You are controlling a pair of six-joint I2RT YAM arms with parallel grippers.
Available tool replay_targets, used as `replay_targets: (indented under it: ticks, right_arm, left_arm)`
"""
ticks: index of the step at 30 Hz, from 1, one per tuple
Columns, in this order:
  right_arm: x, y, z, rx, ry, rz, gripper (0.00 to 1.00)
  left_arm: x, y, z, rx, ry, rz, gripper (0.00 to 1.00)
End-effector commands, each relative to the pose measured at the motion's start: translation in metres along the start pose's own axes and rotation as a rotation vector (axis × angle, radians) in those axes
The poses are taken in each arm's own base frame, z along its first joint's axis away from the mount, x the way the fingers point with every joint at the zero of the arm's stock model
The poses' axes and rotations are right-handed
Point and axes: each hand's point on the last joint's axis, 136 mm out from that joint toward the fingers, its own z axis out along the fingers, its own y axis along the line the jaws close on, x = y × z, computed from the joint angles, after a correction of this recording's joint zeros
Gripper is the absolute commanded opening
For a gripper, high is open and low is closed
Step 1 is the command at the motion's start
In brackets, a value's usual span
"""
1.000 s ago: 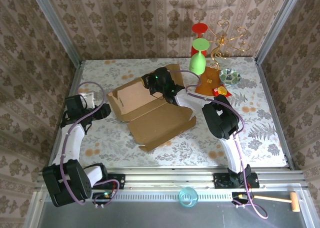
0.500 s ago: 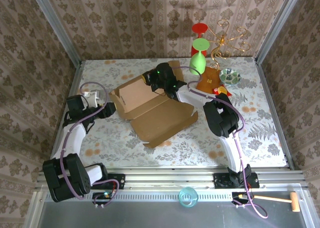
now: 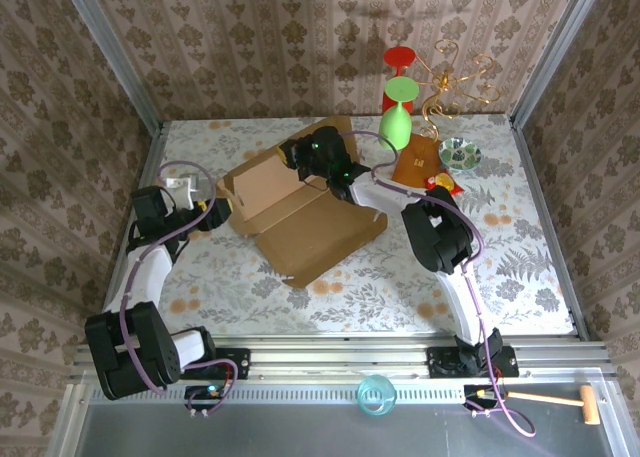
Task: Fold the paper box
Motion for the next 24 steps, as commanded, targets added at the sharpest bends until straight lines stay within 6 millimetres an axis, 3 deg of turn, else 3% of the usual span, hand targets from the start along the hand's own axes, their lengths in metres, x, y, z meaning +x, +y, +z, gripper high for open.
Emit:
replay_targets:
  ticks: [1,5,16,24]
  right_arm:
    - [0.001,0.028,0.006,-0.085,0.02,-0.004,0.0]
    - [0.002,0.027,0.013,-0.091,0.049,-0.005,0.0]
    - [0.0,-0.017,0.012,-0.064,0.117,-0.015,0.0]
    - [0.001,-0.016,0.013,-0.059,0.142,-0.028,0.0]
  left_arm:
    - [-0.013,0.003,-0.007,-0.034,-0.053,0.016,0.68]
    - [-0.012,0.008,-0.004,-0.045,-0.054,0.011,0.68]
    - [0.002,0.01,-0.001,-0.044,-0.013,0.014,0.67]
    - [0.017,0.006,0.0,-0.018,0.027,-0.02,0.67]
